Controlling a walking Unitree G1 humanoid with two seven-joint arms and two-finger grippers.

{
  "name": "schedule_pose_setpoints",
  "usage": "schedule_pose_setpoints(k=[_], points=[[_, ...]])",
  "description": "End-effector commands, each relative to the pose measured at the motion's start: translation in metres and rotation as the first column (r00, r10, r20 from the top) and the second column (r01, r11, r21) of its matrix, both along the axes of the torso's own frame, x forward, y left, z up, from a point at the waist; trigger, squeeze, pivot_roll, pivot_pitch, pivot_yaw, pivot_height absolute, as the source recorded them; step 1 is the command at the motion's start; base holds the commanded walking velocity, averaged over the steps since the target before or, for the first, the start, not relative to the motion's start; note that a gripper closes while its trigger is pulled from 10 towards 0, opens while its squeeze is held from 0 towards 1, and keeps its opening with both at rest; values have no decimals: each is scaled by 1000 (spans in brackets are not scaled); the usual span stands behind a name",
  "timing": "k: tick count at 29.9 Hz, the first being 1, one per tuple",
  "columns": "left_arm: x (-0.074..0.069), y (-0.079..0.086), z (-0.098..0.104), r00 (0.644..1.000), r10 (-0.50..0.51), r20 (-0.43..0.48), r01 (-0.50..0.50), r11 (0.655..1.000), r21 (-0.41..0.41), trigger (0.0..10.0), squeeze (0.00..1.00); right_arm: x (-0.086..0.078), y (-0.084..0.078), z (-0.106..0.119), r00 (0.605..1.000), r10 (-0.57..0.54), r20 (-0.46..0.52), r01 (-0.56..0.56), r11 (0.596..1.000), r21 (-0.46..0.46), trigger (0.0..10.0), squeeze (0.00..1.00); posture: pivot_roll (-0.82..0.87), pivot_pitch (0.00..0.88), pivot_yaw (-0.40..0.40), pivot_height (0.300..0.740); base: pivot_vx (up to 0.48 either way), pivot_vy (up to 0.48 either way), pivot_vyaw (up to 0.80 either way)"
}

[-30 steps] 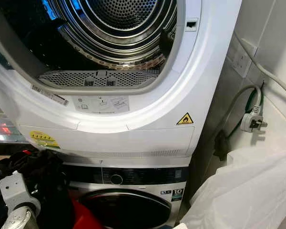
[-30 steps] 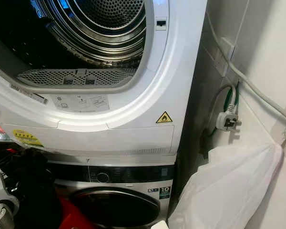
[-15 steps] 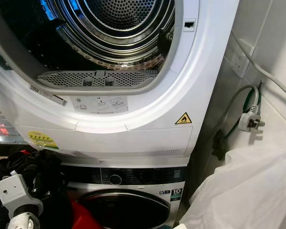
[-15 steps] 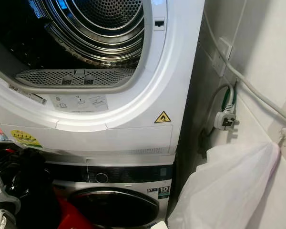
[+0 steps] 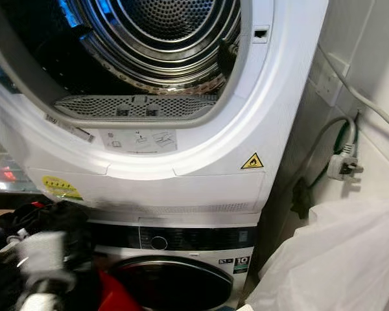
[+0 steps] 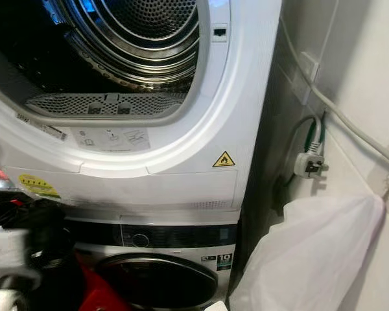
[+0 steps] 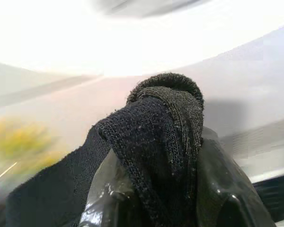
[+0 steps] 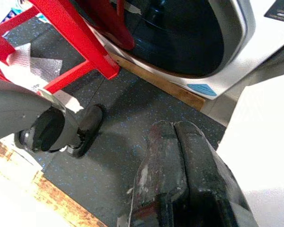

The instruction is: Clothes washing

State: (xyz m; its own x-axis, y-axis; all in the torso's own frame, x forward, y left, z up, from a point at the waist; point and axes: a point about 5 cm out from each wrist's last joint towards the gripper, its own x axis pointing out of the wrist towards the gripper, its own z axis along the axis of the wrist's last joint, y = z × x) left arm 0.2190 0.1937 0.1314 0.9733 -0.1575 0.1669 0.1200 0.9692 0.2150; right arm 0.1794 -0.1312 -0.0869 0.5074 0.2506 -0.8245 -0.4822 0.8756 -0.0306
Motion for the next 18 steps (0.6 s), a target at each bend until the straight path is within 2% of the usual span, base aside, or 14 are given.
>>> schedule_pose_setpoints(k=[1,3,5,9,13,15,16,18], points=[[4,-8,6,997,-71,5,71,997,34,0,0,-1,2,0,1000,-2,-5,2,1000,7,10000,0,118,0,51,740,0,0,0],[10,-17,16,990,-137,23,136,990,48,0,0,0,1,0,1000,-6,-3,6,1000,7,10000,0,113,0,48,740,0,0,0],[17,-26,29,978,-201,59,195,976,96,0,0,1,1,0,1000,-11,-2,11,1000,8,10000,0,113,0,45,740,0,0,0],[29,-45,61,934,-330,138,304,935,182,0,0,2,0,1,1000,-29,0,29,1000,8,10000,0,103,0,47,740,0,0,0],[32,-55,79,900,-395,183,359,911,201,0,0,2,0,1,999,-41,3,41,999,11,10000,0,91,0,46,740,0,0,0],[34,-63,93,870,-442,219,398,891,218,0,0,2,1,1,999,-42,1,42,999,13,10000,0,83,0,48,740,0,0,0],[35,-72,108,834,-491,250,439,866,237,0,0,3,0,1,999,-54,2,54,998,14,10000,0,81,0,50,740,0,0,0],[35,-78,117,804,-529,271,469,845,259,0,0,3,0,1,998,-59,3,59,998,15,10000,0,78,0,53,740,0,0,0]])
